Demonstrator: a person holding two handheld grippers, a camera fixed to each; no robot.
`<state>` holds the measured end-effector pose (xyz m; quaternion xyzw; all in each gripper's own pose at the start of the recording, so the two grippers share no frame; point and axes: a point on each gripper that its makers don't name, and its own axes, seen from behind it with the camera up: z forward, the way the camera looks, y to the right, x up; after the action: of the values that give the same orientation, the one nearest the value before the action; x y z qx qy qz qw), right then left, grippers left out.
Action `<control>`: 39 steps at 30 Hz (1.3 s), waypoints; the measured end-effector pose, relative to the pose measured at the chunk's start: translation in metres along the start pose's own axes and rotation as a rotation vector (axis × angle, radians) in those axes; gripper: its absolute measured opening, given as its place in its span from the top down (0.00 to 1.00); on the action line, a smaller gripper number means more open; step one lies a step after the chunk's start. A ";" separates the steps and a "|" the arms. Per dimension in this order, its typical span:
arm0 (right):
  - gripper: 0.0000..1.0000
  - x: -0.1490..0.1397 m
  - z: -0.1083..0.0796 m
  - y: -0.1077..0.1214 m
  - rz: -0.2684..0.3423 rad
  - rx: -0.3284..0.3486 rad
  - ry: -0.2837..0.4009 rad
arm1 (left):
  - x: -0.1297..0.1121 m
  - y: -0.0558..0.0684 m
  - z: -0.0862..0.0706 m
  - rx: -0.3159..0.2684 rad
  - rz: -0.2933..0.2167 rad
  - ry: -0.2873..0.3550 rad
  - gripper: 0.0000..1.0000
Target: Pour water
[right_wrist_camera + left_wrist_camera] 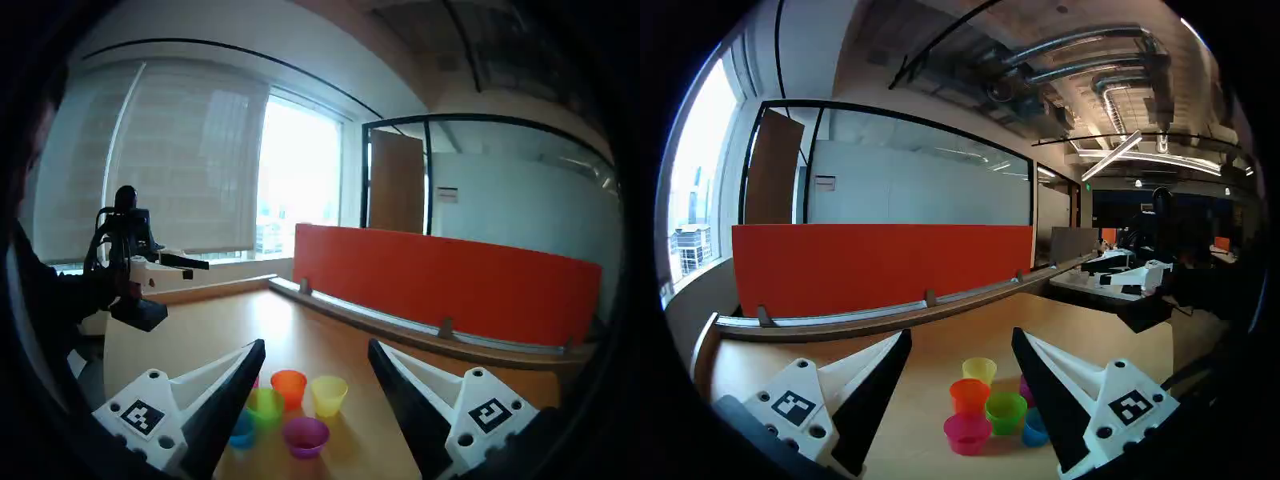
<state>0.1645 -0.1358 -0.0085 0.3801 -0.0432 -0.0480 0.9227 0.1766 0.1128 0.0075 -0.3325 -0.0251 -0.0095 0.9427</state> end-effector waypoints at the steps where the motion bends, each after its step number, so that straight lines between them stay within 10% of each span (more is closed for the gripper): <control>1: 0.01 0.000 0.001 -0.001 -0.003 0.006 -0.002 | -0.001 0.000 0.000 -0.003 -0.001 -0.001 0.07; 39: 0.00 -0.060 0.002 -0.036 -0.070 0.189 -0.209 | -0.079 0.021 -0.006 -0.138 0.105 -0.226 0.07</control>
<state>0.1029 -0.1555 -0.0345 0.4593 -0.1300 -0.1151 0.8711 0.0984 0.1255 -0.0140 -0.3965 -0.1130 0.0758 0.9079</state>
